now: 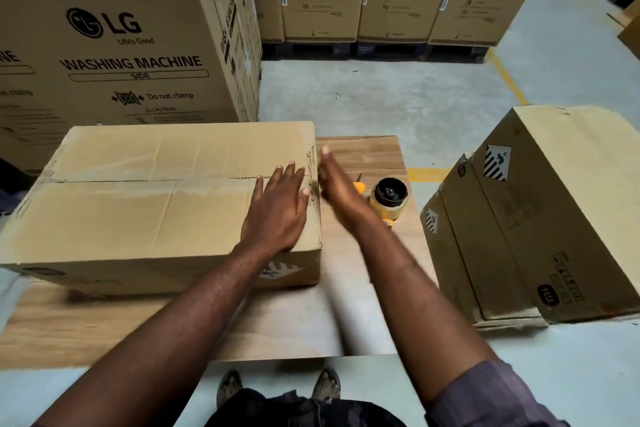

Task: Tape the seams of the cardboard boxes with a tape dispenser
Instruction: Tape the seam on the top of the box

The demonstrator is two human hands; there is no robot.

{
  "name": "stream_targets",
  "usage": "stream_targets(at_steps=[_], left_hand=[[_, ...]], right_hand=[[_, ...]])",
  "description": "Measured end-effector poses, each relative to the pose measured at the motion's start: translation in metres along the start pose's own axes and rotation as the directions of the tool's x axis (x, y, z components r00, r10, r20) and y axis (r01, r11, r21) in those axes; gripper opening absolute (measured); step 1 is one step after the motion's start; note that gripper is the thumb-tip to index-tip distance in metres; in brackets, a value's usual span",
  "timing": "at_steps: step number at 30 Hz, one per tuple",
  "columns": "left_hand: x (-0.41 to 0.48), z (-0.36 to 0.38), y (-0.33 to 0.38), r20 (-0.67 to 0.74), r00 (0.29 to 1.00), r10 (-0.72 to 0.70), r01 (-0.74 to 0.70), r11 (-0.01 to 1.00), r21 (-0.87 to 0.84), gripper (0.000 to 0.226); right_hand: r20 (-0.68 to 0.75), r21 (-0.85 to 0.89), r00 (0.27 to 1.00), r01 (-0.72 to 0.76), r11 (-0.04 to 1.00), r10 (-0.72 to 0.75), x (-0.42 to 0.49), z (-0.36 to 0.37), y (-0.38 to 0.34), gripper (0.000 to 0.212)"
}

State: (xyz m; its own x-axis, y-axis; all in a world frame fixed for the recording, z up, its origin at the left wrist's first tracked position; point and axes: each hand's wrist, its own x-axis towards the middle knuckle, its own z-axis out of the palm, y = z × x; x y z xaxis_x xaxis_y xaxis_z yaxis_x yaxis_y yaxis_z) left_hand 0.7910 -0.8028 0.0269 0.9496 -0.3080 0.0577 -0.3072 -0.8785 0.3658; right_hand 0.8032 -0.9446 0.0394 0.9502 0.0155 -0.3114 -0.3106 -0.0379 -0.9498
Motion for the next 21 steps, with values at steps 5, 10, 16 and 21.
stream_targets(at_steps=[5,10,16,21], left_hand=[[0.000,0.000,-0.001,-0.036,0.999,-0.008,0.007,1.000,-0.012,0.051],[0.000,0.002,-0.003,-0.037,0.999,-0.013,0.012,0.999,-0.032,0.050],[0.000,-0.001,-0.005,-0.029,1.000,-0.009,0.005,0.993,-0.115,0.051],[0.005,-0.006,-0.016,-0.007,0.997,0.075,-0.075,0.995,-0.068,0.061]], right_hand=[[-0.016,-0.043,0.993,-0.120,0.992,0.120,0.001,0.026,0.026,0.093],[-0.117,-0.044,0.978,-0.177,0.983,0.171,0.008,0.006,0.020,0.066],[-0.114,-0.045,0.952,-0.291,0.956,0.284,0.004,0.026,0.018,0.087],[-0.471,-0.343,0.847,0.082,0.936,-0.247,-0.004,0.049,-0.015,0.045]])
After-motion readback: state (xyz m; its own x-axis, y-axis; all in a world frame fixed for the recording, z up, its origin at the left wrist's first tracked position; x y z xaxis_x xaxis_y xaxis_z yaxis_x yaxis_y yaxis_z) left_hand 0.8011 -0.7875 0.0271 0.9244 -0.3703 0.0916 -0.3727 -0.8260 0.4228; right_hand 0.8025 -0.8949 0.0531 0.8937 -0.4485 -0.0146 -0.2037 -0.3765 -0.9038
